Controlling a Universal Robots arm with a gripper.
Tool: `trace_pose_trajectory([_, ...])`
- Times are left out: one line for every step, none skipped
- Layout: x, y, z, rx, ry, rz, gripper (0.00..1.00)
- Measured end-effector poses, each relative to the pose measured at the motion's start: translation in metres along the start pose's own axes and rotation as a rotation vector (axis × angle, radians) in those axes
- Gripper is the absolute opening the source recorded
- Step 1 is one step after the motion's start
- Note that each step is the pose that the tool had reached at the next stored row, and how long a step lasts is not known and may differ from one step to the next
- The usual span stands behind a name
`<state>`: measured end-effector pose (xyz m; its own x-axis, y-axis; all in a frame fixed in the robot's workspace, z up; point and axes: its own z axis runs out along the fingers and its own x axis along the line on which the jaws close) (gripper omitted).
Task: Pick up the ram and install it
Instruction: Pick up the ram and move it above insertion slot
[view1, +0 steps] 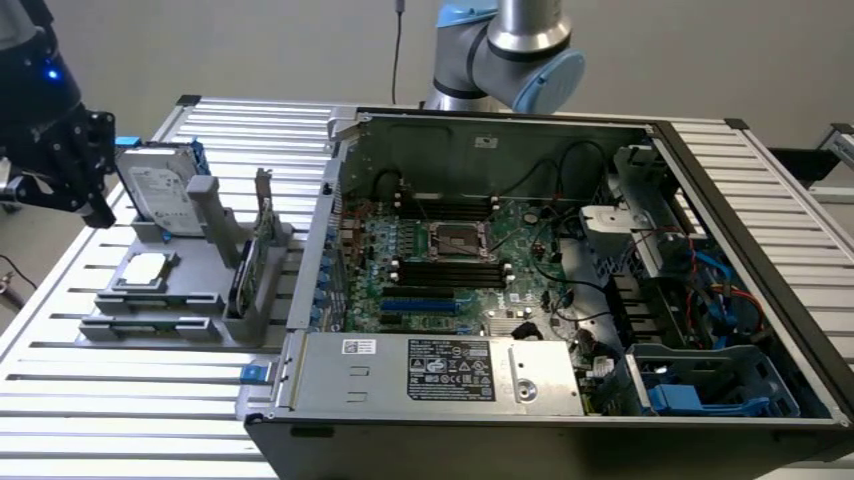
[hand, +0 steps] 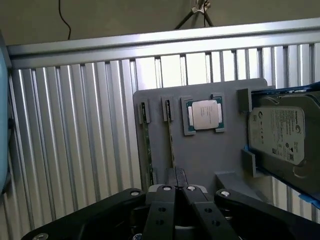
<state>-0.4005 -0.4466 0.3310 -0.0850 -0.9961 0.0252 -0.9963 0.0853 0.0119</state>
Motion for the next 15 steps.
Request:
trace_pose_trajectory([0.001, 0.0000, 0.0003, 0.0002, 0.0019, -0.003, 0.12])
trace_pose_trajectory([0.002, -0.0001, 0.0007, 0.0002, 0.0030, -0.005, 0.17])
trace_pose_trajectory([0.003, -0.0002, 0.0014, 0.0004, 0.0038, -0.008, 0.17])
trace_pose_trajectory([0.004, -0.0003, 0.0019, 0.0006, 0.0044, -0.010, 0.24])
trace_pose_trajectory([0.005, -0.0004, 0.0026, 0.0007, 0.0050, -0.013, 0.30])
trace_pose_trajectory([0.005, -0.0005, 0.0034, 0.0008, 0.0055, -0.016, 0.30])
trace_pose_trajectory([0.006, -0.0006, 0.0045, 0.0011, 0.0057, -0.020, 0.36])
trace_pose_trajectory([0.006, -0.0006, 0.0059, 0.0011, 0.0060, -0.025, 0.36])
trace_pose_trajectory([0.006, -0.0006, 0.0075, 0.0013, 0.0061, -0.030, 0.36])
trace_pose_trajectory([0.007, -0.0006, 0.0094, 0.0014, 0.0062, -0.035, 0.36])
trace_pose_trajectory([0.007, -0.0007, 0.0111, 0.0015, 0.0063, -0.040, 0.36])
trace_pose_trajectory([0.007, -0.0008, 0.0129, 0.0016, 0.0064, -0.045, 0.36])
trace_pose_trajectory([0.007, -0.0008, 0.0147, 0.0018, 0.0064, -0.049, 0.36])
trace_pose_trajectory([0.007, -0.0008, 0.0165, 0.0019, 0.0065, -0.054, 0.36])
trace_pose_trajectory([0.007, -0.0009, 0.0183, 0.0020, 0.0066, -0.059, 0.36])
